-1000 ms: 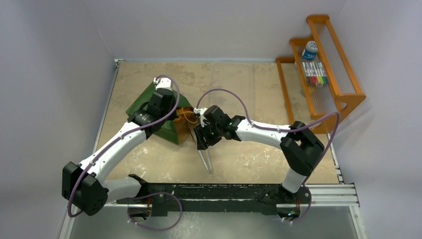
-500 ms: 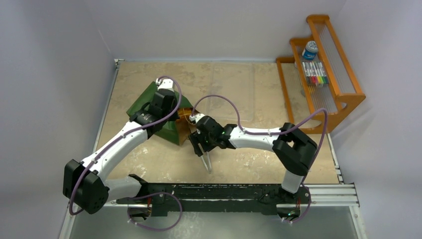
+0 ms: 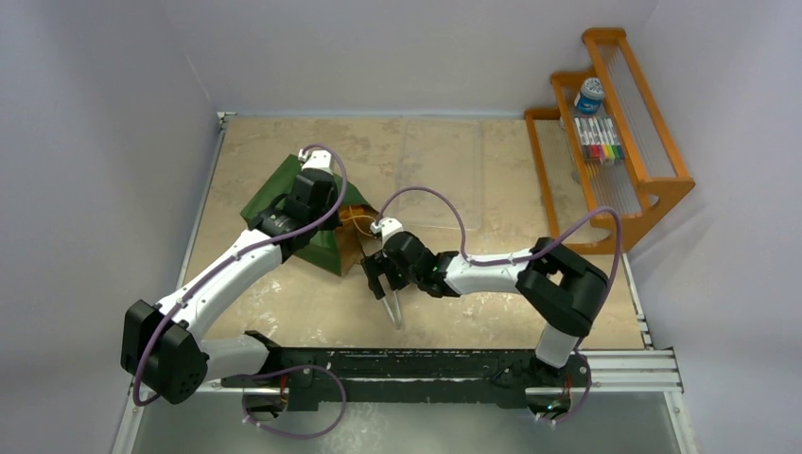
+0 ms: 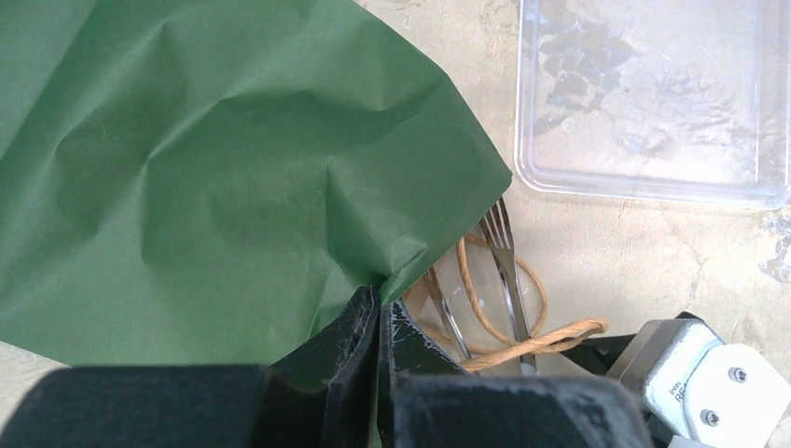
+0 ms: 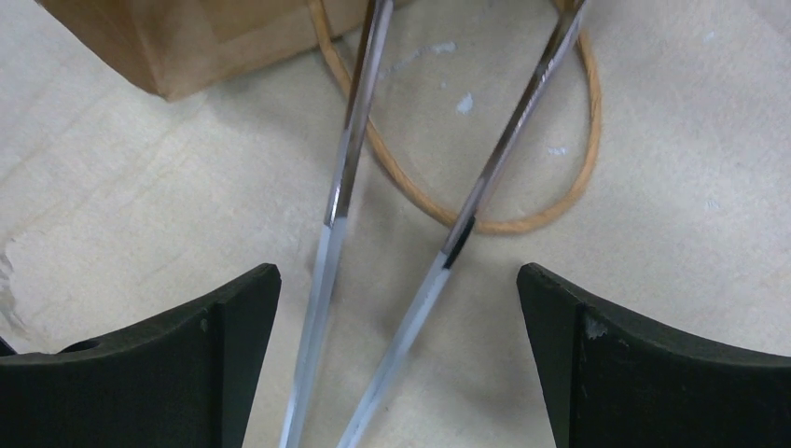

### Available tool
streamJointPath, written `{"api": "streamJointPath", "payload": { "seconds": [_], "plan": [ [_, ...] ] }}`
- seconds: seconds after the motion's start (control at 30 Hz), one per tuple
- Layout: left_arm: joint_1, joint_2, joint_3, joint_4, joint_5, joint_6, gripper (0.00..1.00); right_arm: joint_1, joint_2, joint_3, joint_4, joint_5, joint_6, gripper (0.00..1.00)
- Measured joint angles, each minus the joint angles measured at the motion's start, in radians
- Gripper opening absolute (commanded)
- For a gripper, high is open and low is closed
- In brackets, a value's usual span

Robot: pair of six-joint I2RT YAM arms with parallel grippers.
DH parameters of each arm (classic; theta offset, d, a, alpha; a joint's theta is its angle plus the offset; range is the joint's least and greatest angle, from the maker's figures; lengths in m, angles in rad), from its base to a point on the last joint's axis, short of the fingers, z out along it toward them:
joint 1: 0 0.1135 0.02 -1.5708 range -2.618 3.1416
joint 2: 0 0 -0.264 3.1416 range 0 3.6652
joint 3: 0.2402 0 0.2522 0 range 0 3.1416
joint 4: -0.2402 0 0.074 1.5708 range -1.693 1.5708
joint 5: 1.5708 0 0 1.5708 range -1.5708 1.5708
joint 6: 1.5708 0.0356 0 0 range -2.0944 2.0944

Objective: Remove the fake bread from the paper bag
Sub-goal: Take out the fake bread from the paper bag.

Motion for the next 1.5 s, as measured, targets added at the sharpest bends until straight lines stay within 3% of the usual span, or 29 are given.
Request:
{"api": "streamJointPath", "payload": {
  "seconds": [0.37,0.57,0.67,0.87,1.03,1.5],
  "plan": [
    [0.000,-0.001,0.000,-0.001,-0.007,-0.003,0.00,-0.003,0.029,-0.131,0.383,-0.118,0.027,1.00],
    [0.000,-0.006,0.000,-0.002,-0.021,-0.011,0.00,0.002,0.042,-0.135,0.418,-0.109,0.062,1.00],
    [0.000,-0.008,0.000,-0.003,-0.023,-0.012,0.00,0.008,0.045,-0.132,0.413,-0.077,0.077,0.92],
    [0.000,-0.008,0.000,-0.003,-0.025,-0.016,0.00,0.012,0.077,-0.089,0.374,-0.024,0.086,0.61],
    [0.000,-0.008,0.000,-0.004,-0.026,-0.019,0.00,0.009,0.054,-0.072,0.280,-0.017,0.096,0.60],
    [0.000,-0.044,-0.018,0.001,-0.025,-0.020,0.00,0.010,-0.059,0.018,-0.244,-0.052,0.018,0.61]
  ]
}}
